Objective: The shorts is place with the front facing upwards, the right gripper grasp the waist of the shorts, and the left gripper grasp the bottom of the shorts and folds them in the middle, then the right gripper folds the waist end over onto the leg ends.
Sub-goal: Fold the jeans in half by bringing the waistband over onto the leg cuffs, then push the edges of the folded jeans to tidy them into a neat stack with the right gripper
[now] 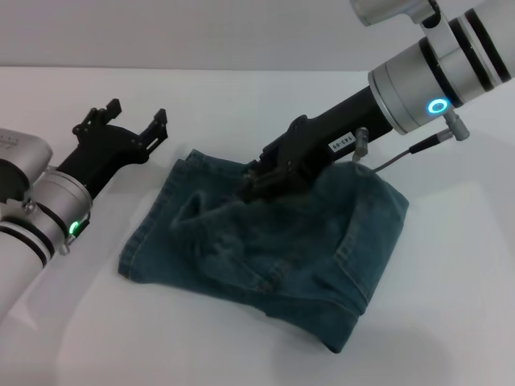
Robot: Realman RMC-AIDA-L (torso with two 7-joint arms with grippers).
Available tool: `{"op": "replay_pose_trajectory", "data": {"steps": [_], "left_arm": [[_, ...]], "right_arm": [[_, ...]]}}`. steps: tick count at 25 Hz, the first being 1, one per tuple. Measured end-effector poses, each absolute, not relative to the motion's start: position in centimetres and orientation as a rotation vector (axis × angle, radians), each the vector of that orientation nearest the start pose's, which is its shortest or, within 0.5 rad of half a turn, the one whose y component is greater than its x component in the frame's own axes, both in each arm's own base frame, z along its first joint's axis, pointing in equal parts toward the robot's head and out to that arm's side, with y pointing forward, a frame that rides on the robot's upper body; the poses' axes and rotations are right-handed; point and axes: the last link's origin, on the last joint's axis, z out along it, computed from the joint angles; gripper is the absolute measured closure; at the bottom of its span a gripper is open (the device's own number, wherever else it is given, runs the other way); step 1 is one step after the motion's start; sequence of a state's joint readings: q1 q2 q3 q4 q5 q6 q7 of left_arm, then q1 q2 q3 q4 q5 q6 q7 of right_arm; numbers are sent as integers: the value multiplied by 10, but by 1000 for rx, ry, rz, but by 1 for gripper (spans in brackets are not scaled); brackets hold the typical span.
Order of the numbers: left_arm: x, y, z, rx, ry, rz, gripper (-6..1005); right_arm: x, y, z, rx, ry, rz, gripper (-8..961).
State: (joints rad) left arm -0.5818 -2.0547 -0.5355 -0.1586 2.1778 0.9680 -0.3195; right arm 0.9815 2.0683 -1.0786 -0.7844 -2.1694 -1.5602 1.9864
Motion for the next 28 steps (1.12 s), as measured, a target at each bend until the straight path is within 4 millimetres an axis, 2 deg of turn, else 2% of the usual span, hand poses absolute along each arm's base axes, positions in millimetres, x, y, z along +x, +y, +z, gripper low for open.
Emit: {"op": "replay_pose_trajectory", "data": {"steps": [2,5,11,19,25,28], "left_arm": [[-299,366,-48,-1865,-645,-675,200],[-301,367,-46,-1862,-642,-667,201],[-302,367,-45,-1855,-644,-664,201],[-303,367,-43,-1843,-648,-667,201],[-302,368,-45,-1847,-649,-667,201],[-302,368,-45,-1847,-650,-667,201]], "right_arm": [[95,391,-35,-3147,527,118,730],[95,391,-35,-3141,518,123,497],[98,387,-38,-3159,507,86,394],[117,374,-48,-3200,586,31,394],[122,347,-56,-3373,581,-63,394],[127,334,-54,-3450,595,-131,394]]}}
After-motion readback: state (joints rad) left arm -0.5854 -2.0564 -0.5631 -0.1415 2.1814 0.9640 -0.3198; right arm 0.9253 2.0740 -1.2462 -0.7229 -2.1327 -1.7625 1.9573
